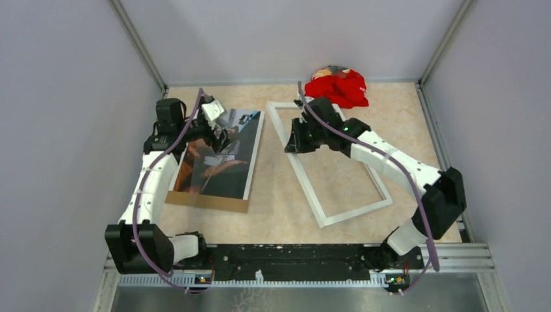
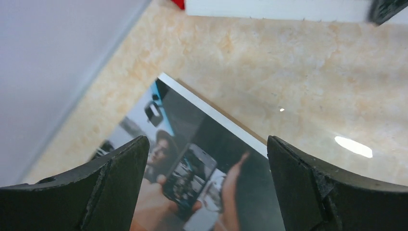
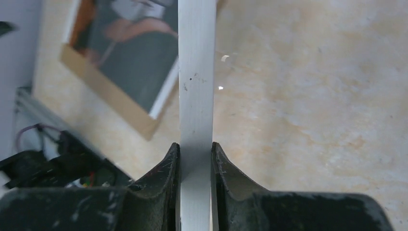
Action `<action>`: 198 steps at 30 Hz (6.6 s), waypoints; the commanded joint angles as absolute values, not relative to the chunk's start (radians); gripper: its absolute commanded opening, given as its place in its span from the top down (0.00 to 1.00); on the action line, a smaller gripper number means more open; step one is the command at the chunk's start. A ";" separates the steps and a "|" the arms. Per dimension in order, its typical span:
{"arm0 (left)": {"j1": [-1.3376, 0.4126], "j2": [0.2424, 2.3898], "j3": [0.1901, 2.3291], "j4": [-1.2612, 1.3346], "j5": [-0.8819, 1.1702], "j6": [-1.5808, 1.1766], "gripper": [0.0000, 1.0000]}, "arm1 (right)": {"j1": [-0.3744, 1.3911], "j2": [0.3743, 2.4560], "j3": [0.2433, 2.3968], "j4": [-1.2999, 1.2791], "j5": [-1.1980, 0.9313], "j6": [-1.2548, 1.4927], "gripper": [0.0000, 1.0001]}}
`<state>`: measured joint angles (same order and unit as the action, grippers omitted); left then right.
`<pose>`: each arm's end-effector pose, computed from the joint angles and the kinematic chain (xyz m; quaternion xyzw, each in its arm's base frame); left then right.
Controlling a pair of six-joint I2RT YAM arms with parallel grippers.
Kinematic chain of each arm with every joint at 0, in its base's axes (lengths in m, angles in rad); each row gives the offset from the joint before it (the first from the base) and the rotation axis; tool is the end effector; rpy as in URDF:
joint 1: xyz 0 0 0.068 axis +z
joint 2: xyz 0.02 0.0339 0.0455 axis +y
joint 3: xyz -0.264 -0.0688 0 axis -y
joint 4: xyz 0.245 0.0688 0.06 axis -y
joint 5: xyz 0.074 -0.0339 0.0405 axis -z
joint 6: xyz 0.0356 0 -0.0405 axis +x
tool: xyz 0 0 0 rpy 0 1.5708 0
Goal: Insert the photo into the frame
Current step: Turn over the photo frame at the center of the board, then adjust the photo frame at the center of the board.
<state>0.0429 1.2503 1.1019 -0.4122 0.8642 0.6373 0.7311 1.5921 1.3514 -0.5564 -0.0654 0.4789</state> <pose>0.2712 -0.0155 0.3355 0.4265 0.7005 -0.1989 0.5365 0.2623 0.2384 0.2990 -0.1286 0.9167 0.2394 0.2929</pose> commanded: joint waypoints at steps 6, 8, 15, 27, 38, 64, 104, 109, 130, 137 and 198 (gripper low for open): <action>-0.183 1.090 1.134 -0.347 0.791 1.206 0.01 | 0.715 1.483 1.574 -0.694 -0.469 0.436 1.00; -0.241 1.034 1.067 -0.268 0.762 1.291 0.01 | 0.708 1.491 1.596 -0.708 -0.514 0.433 1.00; -0.323 0.954 0.928 -0.111 0.751 1.488 0.02 | 0.700 1.498 1.615 -0.708 -0.578 0.448 1.00; -0.449 1.064 0.977 -0.157 0.643 1.624 0.22 | 0.698 1.514 1.627 -0.718 -0.619 0.451 1.00; -0.487 1.124 1.053 -0.186 0.584 1.495 0.88 | 0.615 1.436 1.622 -0.713 -0.572 0.382 0.47; -0.490 1.267 1.372 -0.508 0.583 1.259 0.99 | 0.409 1.016 1.495 -0.689 -0.515 -0.143 0.13; -0.487 1.227 1.441 -0.382 0.499 1.015 0.01 | 0.378 1.403 1.717 -0.798 -0.586 -0.019 1.00; -0.444 1.244 1.450 -0.429 0.493 0.983 0.01 | 0.331 1.469 1.669 -0.812 -0.470 -0.057 1.00; -0.291 1.411 1.308 -0.376 0.511 0.906 0.01 | 0.315 1.821 1.533 -0.787 0.012 -0.280 1.00; -0.264 1.472 1.231 -0.312 0.519 0.916 0.01 | 0.354 1.862 1.512 -0.776 0.101 -0.312 1.00; -0.300 2.162 1.640 -0.322 0.399 0.643 0.12 | 0.377 1.205 0.634 -0.560 0.049 0.871 0.01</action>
<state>-0.2832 2.1521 1.6066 -0.3042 0.4095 0.6521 0.3779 1.1332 0.5758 -0.6624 0.0139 0.8566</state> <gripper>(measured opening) 0.895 0.985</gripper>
